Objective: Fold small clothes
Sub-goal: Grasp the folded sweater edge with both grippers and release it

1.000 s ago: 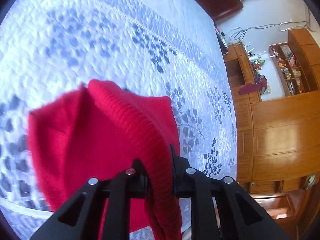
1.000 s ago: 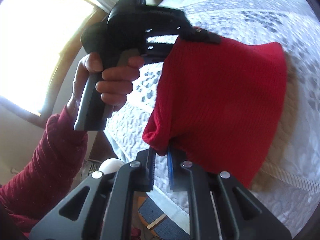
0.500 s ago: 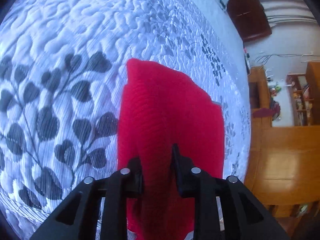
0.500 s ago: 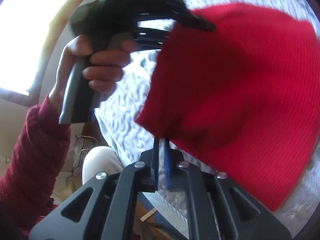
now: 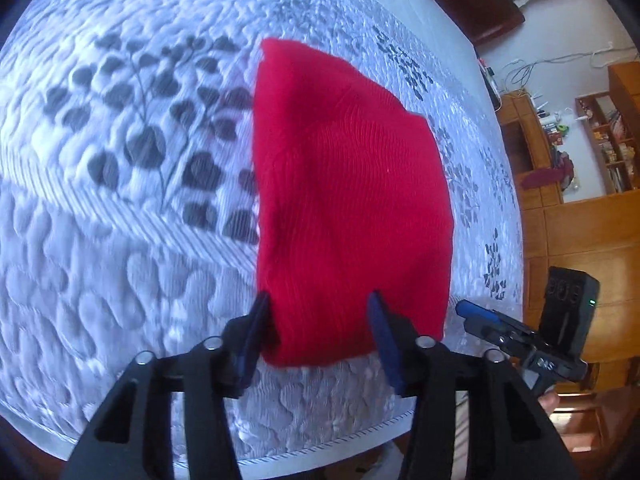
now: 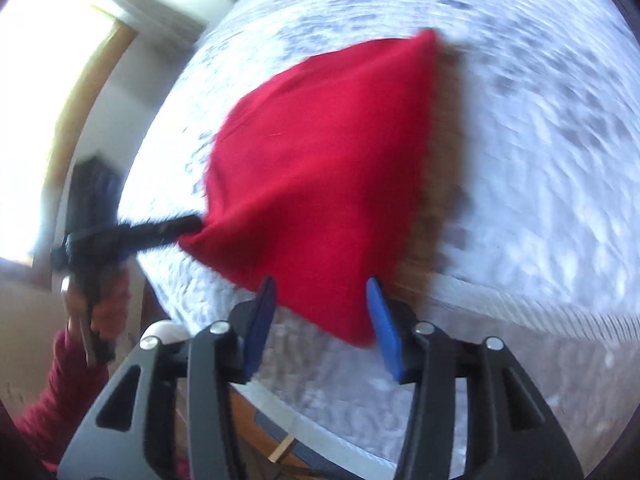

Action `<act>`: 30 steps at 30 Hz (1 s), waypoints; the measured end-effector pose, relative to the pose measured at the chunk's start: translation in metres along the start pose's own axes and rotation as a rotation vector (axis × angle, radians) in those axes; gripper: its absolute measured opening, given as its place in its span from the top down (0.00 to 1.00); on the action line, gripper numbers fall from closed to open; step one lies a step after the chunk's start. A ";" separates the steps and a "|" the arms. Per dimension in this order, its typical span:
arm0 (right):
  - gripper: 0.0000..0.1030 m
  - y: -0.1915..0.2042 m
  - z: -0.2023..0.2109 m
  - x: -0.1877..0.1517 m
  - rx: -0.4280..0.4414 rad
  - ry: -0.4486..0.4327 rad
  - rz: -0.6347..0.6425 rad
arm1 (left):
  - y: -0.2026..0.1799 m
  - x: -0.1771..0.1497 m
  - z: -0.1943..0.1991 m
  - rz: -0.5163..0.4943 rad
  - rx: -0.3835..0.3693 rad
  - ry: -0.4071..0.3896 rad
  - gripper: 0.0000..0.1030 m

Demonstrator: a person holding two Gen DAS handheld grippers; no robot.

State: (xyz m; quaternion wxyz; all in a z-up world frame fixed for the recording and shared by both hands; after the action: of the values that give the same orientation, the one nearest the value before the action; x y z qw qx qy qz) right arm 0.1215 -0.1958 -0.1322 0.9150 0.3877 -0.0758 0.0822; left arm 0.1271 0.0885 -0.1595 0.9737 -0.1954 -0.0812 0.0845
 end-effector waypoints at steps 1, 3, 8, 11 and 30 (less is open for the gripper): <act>0.44 -0.009 0.001 -0.002 0.015 0.001 -0.041 | 0.001 -0.002 -0.002 0.006 0.003 0.000 0.59; 0.37 -0.019 -0.008 -0.007 0.078 0.015 -0.120 | 0.003 -0.005 -0.005 0.027 -0.002 0.002 0.61; 0.33 -0.013 -0.035 -0.010 0.112 0.062 -0.132 | -0.004 -0.004 -0.008 0.053 -0.018 0.008 0.63; 0.74 -0.009 -0.045 -0.005 0.059 0.107 -0.116 | -0.012 -0.002 -0.011 0.061 -0.036 0.022 0.63; 0.46 -0.016 -0.001 0.013 -0.014 0.104 0.018 | -0.027 0.003 -0.010 -0.102 0.049 0.037 0.40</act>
State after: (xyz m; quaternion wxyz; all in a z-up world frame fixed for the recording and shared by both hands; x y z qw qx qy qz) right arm 0.1376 -0.2050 -0.1409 0.9195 0.3761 -0.0323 0.1097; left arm 0.1357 0.0605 -0.1574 0.9826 -0.1685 -0.0710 0.0331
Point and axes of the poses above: each gripper's, at about its wrist camera, not at the fingertips, and z roughly against the way its jaws point, y to its left, x to its top, the point moved 2 cm from there along -z, roughly the way its jaws point, and after that the axes turned 13 degrees about x, right-handed, at the moved point
